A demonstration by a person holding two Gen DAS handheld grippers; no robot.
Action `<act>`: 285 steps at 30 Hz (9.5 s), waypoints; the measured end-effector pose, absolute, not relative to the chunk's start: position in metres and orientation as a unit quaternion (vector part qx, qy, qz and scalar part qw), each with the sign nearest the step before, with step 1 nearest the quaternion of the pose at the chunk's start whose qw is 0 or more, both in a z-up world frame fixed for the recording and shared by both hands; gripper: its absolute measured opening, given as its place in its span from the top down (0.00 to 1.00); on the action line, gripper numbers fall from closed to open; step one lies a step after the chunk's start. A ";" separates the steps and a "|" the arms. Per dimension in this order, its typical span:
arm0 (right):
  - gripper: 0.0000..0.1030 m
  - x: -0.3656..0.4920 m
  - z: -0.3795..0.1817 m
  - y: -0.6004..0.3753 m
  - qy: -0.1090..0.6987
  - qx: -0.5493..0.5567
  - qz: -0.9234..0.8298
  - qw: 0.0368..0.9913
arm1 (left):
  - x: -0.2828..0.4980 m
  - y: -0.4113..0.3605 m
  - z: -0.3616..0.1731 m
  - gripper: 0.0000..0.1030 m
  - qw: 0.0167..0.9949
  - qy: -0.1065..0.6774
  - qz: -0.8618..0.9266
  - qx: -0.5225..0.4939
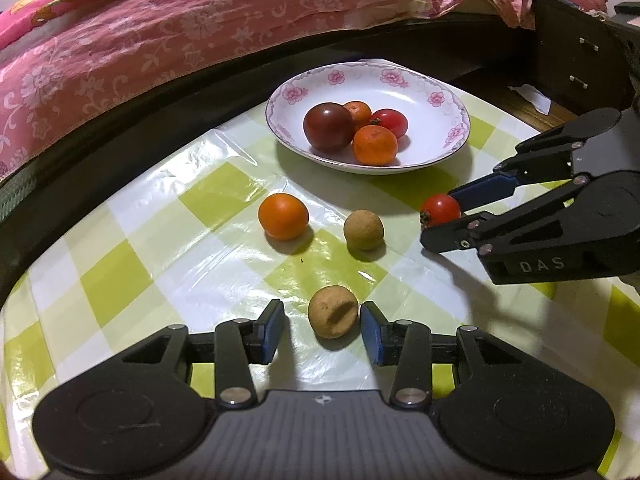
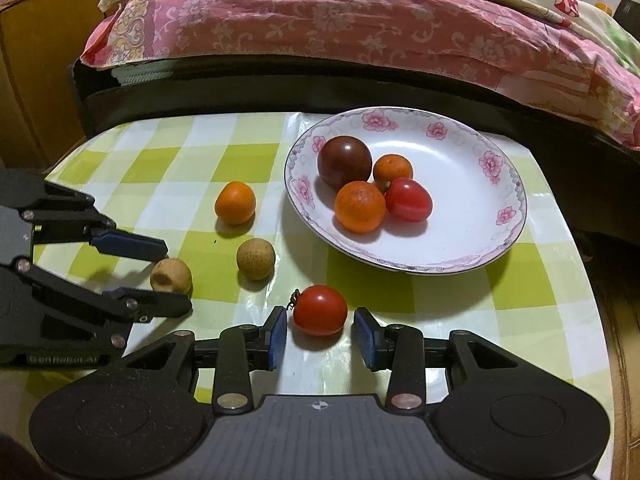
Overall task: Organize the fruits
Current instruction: 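Grasp a brown round fruit with the left tool while the right tool holds the tomato, then carry the tomato and brown fruit over the plate and open both tools to release them, then grasp the second brown fruit with the right tool while the left tool grasps the tangerine, then lift the brown fruit and tangerine and move both tools toward the plate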
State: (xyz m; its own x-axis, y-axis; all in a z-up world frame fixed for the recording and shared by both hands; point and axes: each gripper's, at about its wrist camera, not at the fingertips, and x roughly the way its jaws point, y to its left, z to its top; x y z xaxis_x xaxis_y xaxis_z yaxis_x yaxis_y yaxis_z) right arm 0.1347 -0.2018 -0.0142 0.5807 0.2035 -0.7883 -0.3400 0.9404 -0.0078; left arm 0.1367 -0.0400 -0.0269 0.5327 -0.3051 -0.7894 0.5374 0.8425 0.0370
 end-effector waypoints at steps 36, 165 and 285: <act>0.76 0.132 0.013 -0.204 0.406 -0.051 0.150 0.900 | 0.151 -0.057 0.001 0.67 0.880 0.391 -0.250 0.104; 0.81 0.149 0.003 -0.195 0.430 -0.030 0.157 0.889 | 0.192 -0.049 -0.012 0.60 0.881 0.396 -0.232 0.113; 0.81 0.133 0.012 -0.214 0.419 -0.051 0.124 0.898 | 0.155 -0.072 -0.002 0.63 0.871 0.427 -0.210 0.124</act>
State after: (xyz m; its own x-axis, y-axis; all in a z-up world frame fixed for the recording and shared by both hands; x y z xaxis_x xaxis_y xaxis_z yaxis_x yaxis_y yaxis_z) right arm 0.1330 -0.2140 0.0122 0.6178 0.1806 -0.7653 -0.2659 0.9639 0.0128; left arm 0.1554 -0.0724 -0.0023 0.5466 -0.2592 -0.7963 0.4715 0.8811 0.0369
